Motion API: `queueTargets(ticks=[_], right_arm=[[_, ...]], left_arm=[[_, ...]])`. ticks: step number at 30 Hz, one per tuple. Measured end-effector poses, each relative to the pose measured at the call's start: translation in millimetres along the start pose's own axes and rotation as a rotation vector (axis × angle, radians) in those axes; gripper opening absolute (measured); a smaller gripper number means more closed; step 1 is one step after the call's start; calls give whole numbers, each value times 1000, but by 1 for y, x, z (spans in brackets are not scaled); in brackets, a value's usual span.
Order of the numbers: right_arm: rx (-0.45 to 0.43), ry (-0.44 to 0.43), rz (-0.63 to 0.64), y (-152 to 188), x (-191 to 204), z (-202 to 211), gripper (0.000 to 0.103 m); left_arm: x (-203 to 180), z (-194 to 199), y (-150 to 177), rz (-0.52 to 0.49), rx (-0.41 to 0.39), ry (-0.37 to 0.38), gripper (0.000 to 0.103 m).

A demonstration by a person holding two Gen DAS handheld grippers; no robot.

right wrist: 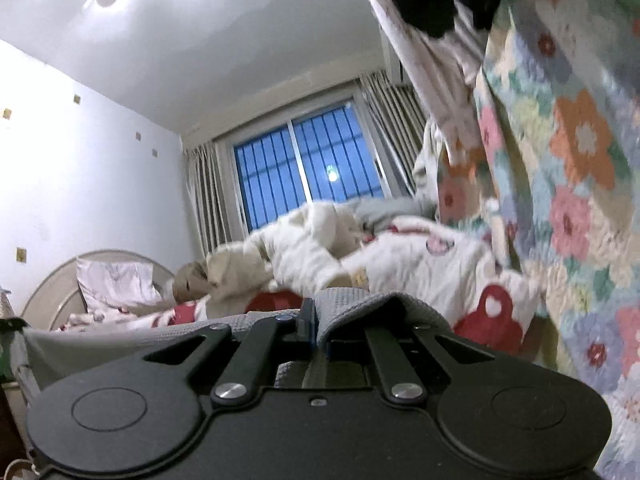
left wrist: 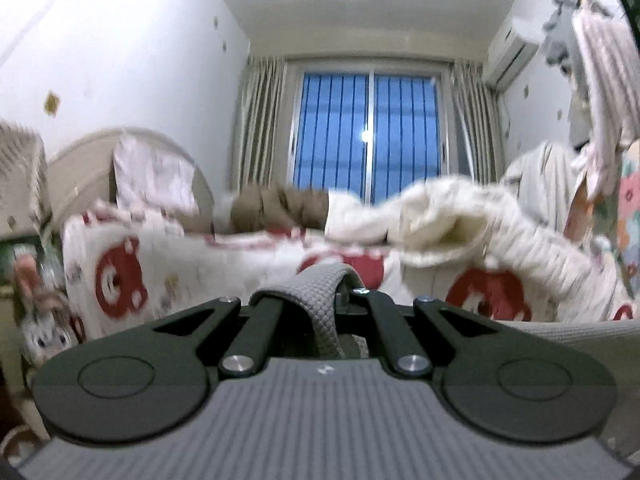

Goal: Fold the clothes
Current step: 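Grasp the shirt with both grippers and lift it up off the rug, then lay the shirt flat on the rug and open both grippers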

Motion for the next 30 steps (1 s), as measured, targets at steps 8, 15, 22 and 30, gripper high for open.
queueTargets(ticks=[8,15,22,30], right_arm=[[-70,-23,47,-24,5,42,6],[268,-57,-99,72,-48,-22,6],[744,151,-107,278,-130,-149,6],[1176,387,-217,459,-212,-244,6]], left_arm=[[-3,47,-11,26,21,39,2],[13,-46,170,68,454,-2,2],[25,-167,399,65,875,-88,2],[29,-252,554,117,1055,-115,2]])
Point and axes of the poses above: each gripper's, at about its wrist camera, not at the fingertips, and z roughly against the way its jaws point, x to its left, y to its underside, the point moved 9 cm from there along -z, roughly the way its jaws point, and after that the axes turned 2 degrees about z, right-handed, at the moved point
